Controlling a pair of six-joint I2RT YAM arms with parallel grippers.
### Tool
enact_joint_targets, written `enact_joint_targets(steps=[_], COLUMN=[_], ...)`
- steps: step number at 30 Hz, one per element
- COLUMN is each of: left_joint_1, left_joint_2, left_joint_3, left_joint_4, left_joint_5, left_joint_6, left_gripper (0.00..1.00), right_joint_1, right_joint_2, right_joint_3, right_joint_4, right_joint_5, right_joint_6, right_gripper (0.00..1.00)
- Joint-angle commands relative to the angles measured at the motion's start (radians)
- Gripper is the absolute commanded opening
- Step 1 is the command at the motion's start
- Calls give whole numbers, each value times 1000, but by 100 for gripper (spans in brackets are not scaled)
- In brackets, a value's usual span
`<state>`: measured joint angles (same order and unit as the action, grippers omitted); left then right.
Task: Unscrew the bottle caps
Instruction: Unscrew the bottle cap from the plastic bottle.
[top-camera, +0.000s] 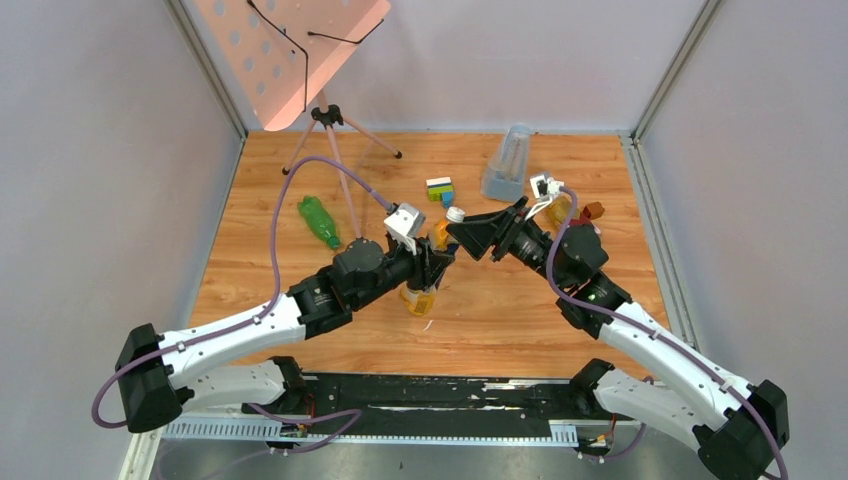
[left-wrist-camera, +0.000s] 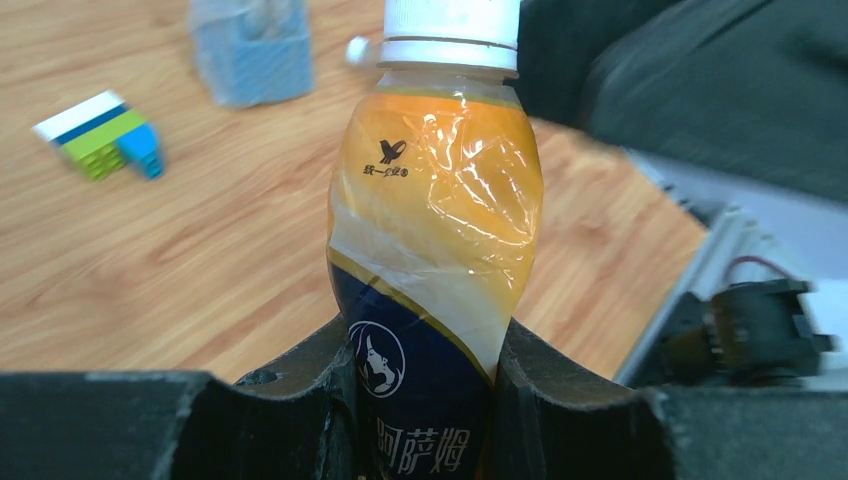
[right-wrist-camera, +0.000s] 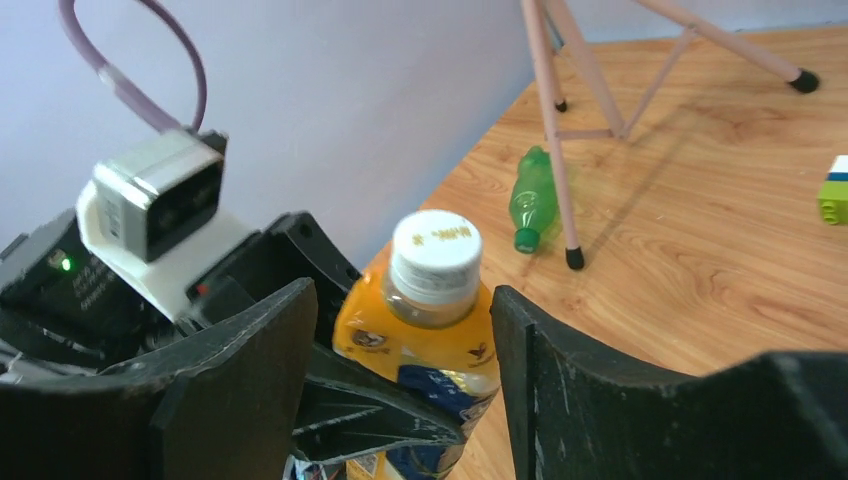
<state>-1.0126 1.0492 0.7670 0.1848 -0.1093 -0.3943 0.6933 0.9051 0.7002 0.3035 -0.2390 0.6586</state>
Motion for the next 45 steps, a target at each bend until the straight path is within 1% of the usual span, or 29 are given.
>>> enact_joint_targets(steps=[1, 3, 5, 7, 10, 12, 14, 24, 27, 30, 32, 34, 35, 36, 38, 39, 40, 41, 42, 45], left_joint_1=[-28, -42, -67, -91, -115, -130, -141, -166, -168, -170, -170, -170, -170, -171, -172, -172, -172, -172, -172, -172], left_joint_2=[19, 24, 35, 52, 77, 84, 87, 113, 122, 125, 126, 126, 126, 126, 128, 129, 128, 127, 126, 124], left_joint_3=[53, 55, 62, 74, 94, 97, 98, 115, 118, 118, 119, 118, 118, 117, 117, 118, 117, 117, 116, 115], left_joint_4=[-170, -168, -162, -158, -151, -144, -133, -143, -143, -141, -142, -142, -142, -143, -144, -145, -147, -147, -146, -146], left_joint_5=[-259, -283, -302, -324, -358, -377, -394, -441, -443, -441, -439, -440, -437, -435, -431, -429, -429, -428, -428, -426], left_joint_6=[66, 73, 77, 82, 90, 91, 92, 106, 105, 107, 108, 110, 110, 110, 111, 110, 111, 111, 111, 111], left_gripper=[0, 0, 0, 0, 0, 0, 0, 0, 0, 0, 0, 0, 0, 0, 0, 0, 0, 0, 0, 0], right_joint_1=[11, 11, 11, 11, 13, 21, 26, 50, 55, 57, 57, 57, 57, 57, 58, 57, 57, 57, 57, 57], right_joint_2=[-47, -32, -13, 7, 55, 75, 92, 168, 182, 184, 181, 180, 181, 182, 185, 185, 187, 189, 188, 187], right_joint_3=[25, 39, 38, 30, 67, 76, 78, 106, 113, 110, 105, 106, 107, 107, 108, 109, 110, 112, 113, 104], right_joint_4=[23, -12, -10, 9, -51, -65, -69, -58, -65, -60, -53, -53, -55, -55, -55, -55, -54, -53, -54, -36], right_joint_5=[151, 181, 195, 205, 237, 292, 311, 283, 282, 293, 303, 307, 310, 312, 315, 316, 315, 313, 313, 312], right_joint_6=[-12, 10, 45, 88, 130, 152, 173, 174, 175, 175, 173, 170, 170, 172, 175, 178, 179, 180, 186, 194], right_gripper=[67, 67, 67, 66, 65, 64, 62, 46, 48, 46, 43, 32, 30, 29, 30, 33, 42, 49, 52, 52])
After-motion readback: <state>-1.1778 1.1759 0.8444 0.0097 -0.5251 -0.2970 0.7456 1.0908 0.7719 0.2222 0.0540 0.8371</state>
